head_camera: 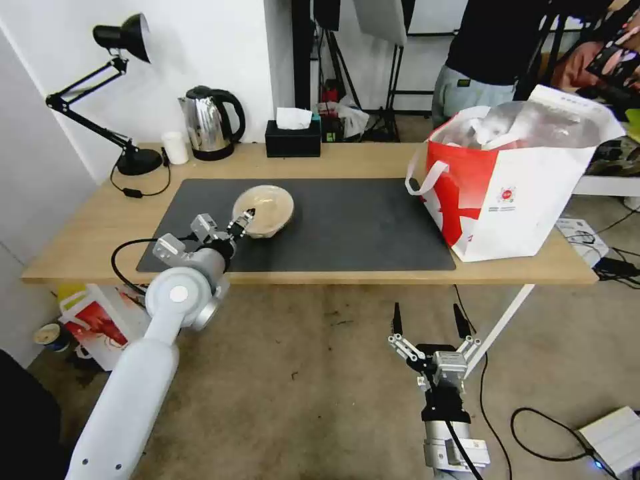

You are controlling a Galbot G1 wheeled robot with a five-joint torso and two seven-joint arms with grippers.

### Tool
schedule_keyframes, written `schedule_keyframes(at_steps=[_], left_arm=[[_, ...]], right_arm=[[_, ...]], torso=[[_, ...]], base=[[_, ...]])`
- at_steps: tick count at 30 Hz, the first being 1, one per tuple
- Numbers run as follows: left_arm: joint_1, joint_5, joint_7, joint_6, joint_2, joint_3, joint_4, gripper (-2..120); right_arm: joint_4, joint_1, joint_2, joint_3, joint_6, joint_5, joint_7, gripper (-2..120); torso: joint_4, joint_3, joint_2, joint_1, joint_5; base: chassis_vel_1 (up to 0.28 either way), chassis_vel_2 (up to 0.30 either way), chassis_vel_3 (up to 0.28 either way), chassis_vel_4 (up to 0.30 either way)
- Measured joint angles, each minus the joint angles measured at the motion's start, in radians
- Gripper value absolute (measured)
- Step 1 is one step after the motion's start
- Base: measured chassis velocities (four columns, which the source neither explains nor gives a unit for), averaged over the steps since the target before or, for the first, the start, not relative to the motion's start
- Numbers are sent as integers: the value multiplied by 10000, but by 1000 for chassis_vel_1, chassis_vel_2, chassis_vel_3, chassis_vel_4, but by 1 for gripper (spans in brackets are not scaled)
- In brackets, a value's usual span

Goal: Pick up the trash from the table and place it into the takeout bag.

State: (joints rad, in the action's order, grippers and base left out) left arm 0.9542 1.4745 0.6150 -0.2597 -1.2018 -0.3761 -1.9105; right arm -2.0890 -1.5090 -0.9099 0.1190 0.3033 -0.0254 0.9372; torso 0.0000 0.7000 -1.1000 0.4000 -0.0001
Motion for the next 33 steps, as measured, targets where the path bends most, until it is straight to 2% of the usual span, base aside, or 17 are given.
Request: schedule_keyframes(at_steps=[4,9,11,33], left_arm=[[126,-46,-93,8,-9,-77,0,27],[175,-48,-146,14,-7,-123,-59,15],[225,-48,-162,20,3,-163,-110,2],[470,-111,-241,203,52,-361,-409,0]], right_arm=[[0,0,0,0,0,0,0,100],[0,0,0,0,0,0,0,100],[0,0,0,0,0,0,0,100],[0,0,0,0,0,0,0,100]], torso=[[1,0,0,-2,0],[1,0,0,-2,0],[1,0,0,-1,1],[1,0,0,-1,0]], base=[[0,0,0,0],[0,0,0,0],[0,0,0,0],[0,0,0,0]])
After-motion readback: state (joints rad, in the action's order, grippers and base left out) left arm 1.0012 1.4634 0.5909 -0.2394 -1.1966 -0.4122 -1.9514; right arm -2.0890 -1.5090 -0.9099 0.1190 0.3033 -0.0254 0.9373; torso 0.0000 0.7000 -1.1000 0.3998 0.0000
